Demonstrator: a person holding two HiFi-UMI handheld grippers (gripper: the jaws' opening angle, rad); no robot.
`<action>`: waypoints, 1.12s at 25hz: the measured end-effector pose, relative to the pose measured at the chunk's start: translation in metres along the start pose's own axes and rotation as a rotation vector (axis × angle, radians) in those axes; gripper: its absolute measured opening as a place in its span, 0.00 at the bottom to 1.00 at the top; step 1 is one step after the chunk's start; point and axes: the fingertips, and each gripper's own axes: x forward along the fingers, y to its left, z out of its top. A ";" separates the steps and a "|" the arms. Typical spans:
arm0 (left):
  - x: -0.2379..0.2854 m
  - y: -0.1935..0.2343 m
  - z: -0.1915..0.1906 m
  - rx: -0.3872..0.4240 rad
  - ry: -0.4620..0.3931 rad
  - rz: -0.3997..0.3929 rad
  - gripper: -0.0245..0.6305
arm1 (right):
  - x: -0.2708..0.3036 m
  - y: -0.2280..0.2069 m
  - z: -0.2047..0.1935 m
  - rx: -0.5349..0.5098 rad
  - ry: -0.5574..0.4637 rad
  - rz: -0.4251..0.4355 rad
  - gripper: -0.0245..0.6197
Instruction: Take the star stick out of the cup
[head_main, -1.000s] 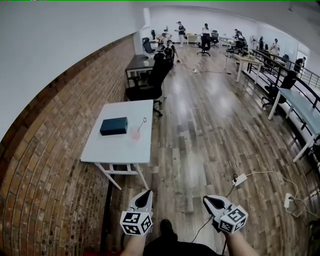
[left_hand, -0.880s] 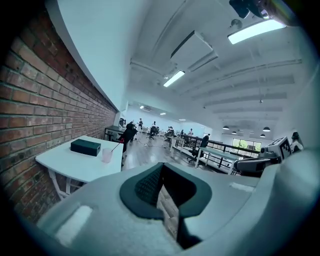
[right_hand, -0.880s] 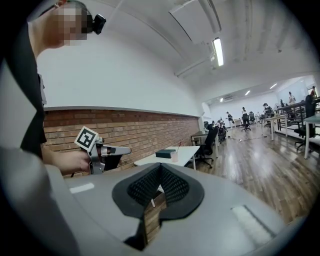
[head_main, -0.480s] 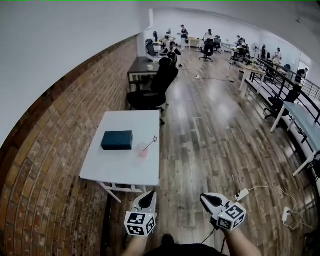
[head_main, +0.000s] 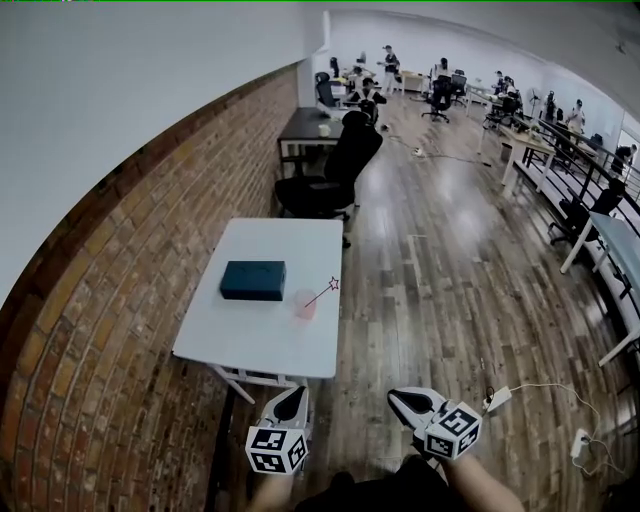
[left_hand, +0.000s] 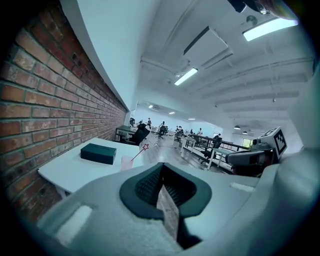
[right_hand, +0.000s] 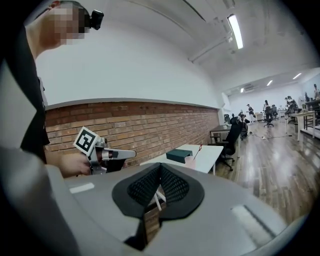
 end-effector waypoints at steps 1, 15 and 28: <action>0.004 0.000 -0.002 0.000 0.007 0.003 0.05 | 0.002 -0.004 0.000 0.001 -0.002 0.005 0.04; 0.142 -0.026 0.030 -0.016 -0.021 0.089 0.05 | 0.022 -0.158 0.027 0.026 -0.042 0.086 0.04; 0.256 -0.075 0.064 0.022 -0.035 0.249 0.05 | 0.031 -0.303 0.045 0.059 0.002 0.222 0.04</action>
